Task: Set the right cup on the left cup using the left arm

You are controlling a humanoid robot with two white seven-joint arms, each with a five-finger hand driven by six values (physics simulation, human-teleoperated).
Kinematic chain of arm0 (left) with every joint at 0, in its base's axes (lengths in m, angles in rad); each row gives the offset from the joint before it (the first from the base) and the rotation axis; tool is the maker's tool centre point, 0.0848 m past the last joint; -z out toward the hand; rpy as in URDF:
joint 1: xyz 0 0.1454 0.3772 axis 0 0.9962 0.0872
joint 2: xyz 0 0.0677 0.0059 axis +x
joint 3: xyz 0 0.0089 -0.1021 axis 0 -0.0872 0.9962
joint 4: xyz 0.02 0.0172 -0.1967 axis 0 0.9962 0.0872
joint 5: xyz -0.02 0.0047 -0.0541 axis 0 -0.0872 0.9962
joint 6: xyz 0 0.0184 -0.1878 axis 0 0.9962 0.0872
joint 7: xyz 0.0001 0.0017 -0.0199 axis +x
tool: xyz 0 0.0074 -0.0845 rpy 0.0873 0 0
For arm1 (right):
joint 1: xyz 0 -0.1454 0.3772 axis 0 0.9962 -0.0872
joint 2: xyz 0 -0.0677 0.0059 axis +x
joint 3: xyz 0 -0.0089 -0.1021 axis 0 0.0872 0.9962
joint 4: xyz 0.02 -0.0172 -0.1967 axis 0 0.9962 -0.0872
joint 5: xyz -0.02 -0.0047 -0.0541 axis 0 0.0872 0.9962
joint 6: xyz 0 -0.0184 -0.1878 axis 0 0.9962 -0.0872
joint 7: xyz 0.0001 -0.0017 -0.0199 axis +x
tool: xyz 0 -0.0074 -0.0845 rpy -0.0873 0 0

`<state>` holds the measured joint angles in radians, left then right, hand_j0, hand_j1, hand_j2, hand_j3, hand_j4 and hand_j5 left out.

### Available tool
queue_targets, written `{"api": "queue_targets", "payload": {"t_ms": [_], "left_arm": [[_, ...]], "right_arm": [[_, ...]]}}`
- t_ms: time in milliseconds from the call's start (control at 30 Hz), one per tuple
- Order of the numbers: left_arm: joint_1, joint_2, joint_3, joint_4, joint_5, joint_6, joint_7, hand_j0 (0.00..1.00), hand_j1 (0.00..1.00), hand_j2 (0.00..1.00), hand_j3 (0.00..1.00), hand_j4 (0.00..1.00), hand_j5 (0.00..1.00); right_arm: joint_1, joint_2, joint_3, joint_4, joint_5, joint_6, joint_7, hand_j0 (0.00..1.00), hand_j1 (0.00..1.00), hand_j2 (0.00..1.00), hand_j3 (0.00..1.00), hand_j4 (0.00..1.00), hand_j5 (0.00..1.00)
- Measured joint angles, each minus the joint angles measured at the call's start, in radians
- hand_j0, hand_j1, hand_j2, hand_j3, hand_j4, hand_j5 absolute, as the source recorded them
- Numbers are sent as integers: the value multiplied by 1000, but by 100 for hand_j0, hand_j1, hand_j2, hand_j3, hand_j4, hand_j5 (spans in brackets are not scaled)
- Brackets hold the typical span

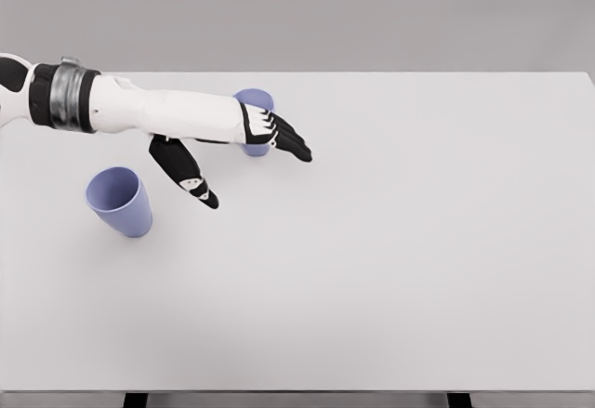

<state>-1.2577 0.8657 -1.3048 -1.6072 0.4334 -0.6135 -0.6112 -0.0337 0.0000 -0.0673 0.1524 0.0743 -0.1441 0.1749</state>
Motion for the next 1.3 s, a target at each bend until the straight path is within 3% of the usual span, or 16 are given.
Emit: {"api": "queue_targets", "payload": {"t_ms": [100,300,433,700,967,1300], "left_arm": [[-52,-2,-1,39,-9,0,0,100,100,100,100,100,100],[-54,-49,16,209,-99,0,0,100,100,100,100,100,100],[-45,-87,66,303,-120,0,0,100,100,100,100,100,100],[3,-209,87,566,-183,0,0,100,100,100,100,100,100],[43,-319,90,658,-209,0,0,100,100,100,100,100,100],[44,-364,97,717,-247,0,0,100,100,100,100,100,100]], "right_arm": [[5,0,0,4,-1,1,-1,100,100,100,100,100,100],[5,0,0,6,-1,2,-2,100,100,100,100,100,100],[5,0,0,7,-1,2,-2,100,100,100,100,100,100],[5,0,0,7,-1,2,-2,100,100,100,100,100,100],[5,0,0,7,-1,3,-2,100,100,100,100,100,100],[5,0,0,7,-1,3,-2,100,100,100,100,100,100]]}}
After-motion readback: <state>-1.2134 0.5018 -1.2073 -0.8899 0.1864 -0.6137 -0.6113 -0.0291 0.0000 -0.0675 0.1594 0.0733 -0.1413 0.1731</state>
